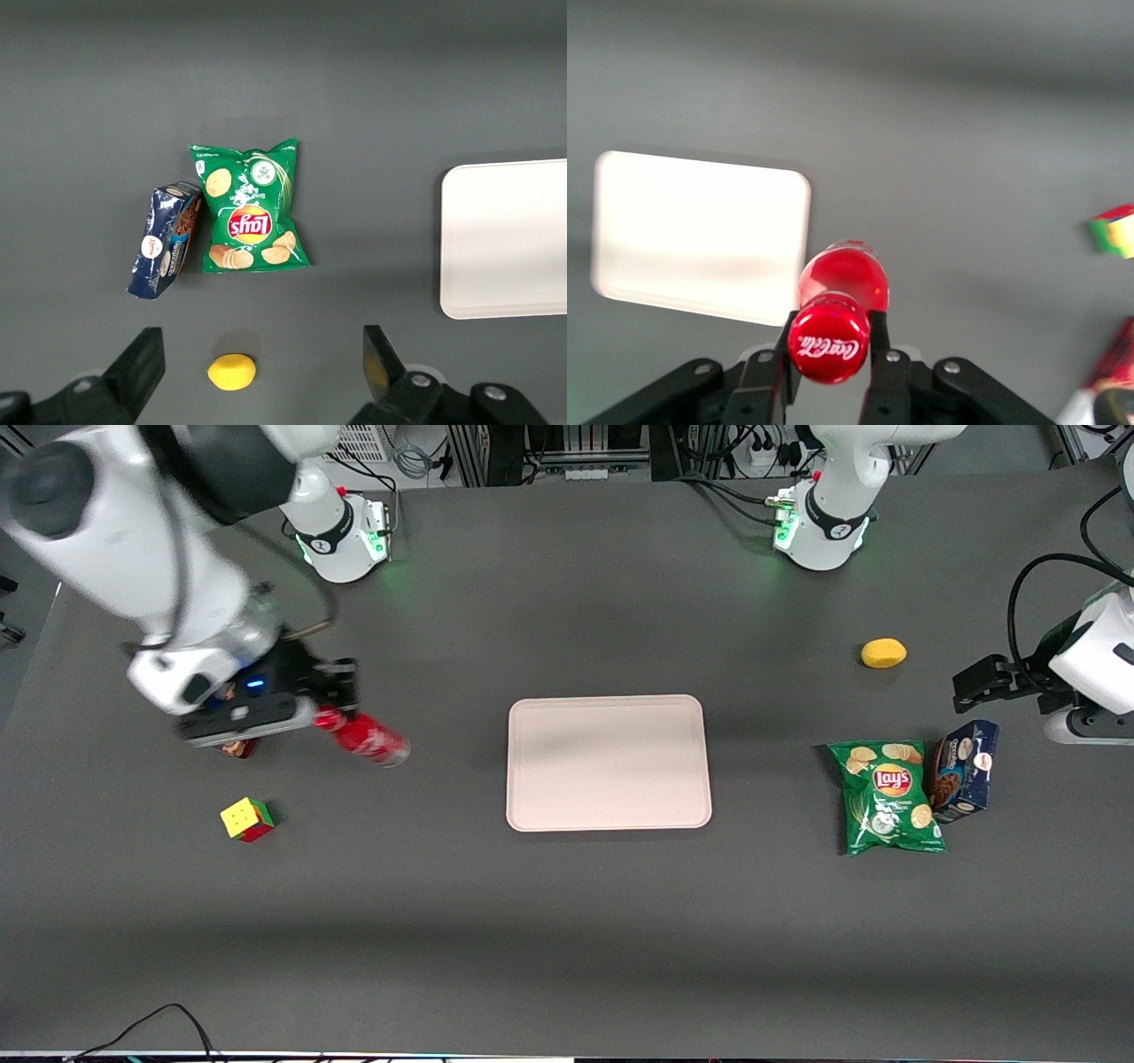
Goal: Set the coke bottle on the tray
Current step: 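Lift the bottle and carry it toward the white tray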
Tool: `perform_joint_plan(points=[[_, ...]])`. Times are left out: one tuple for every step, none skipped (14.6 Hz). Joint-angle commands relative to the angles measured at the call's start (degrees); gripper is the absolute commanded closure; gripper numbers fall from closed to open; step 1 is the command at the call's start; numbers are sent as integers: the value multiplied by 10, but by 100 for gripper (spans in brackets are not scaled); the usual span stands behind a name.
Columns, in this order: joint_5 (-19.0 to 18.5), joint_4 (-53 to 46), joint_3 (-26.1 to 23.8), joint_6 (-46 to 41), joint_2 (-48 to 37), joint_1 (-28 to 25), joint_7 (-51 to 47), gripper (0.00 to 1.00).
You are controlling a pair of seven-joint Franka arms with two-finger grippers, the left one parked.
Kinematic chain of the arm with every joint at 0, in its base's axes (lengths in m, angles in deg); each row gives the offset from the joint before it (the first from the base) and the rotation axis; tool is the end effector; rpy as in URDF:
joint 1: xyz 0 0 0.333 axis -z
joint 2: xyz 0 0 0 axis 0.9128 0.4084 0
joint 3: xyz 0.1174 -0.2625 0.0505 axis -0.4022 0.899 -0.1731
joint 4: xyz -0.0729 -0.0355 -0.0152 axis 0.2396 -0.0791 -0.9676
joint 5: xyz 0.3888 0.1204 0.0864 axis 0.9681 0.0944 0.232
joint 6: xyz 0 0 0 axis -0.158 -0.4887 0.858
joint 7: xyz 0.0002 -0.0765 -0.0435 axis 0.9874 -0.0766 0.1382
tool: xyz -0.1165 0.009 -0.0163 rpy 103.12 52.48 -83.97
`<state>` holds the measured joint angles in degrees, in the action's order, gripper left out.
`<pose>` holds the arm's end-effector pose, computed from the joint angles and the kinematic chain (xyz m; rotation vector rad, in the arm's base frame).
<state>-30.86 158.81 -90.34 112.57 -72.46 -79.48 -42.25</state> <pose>0.5746 0.2628 0.5386 -3.0327 -0.1331 -0.0764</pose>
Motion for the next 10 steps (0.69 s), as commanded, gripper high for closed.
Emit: perform_joint_plan(points=[[0,-16,6,37,30,-99,-152,100],[-6,-16,5,53,44,-117,-183,100],[-20,-13,2,69,57,-127,-209,100],[-44,-11,-2,82,74,-140,-228,100],[-72,-11,-9,86,96,-150,-235,100],[-83,-11,-17,100,116,-151,-252,100],[-88,-4,-25,124,132,-151,-269,100],[-88,1,-29,146,147,-151,-276,100],[-88,2,-29,160,160,-151,-276,100],[-92,2,-29,170,169,-151,-276,100]])
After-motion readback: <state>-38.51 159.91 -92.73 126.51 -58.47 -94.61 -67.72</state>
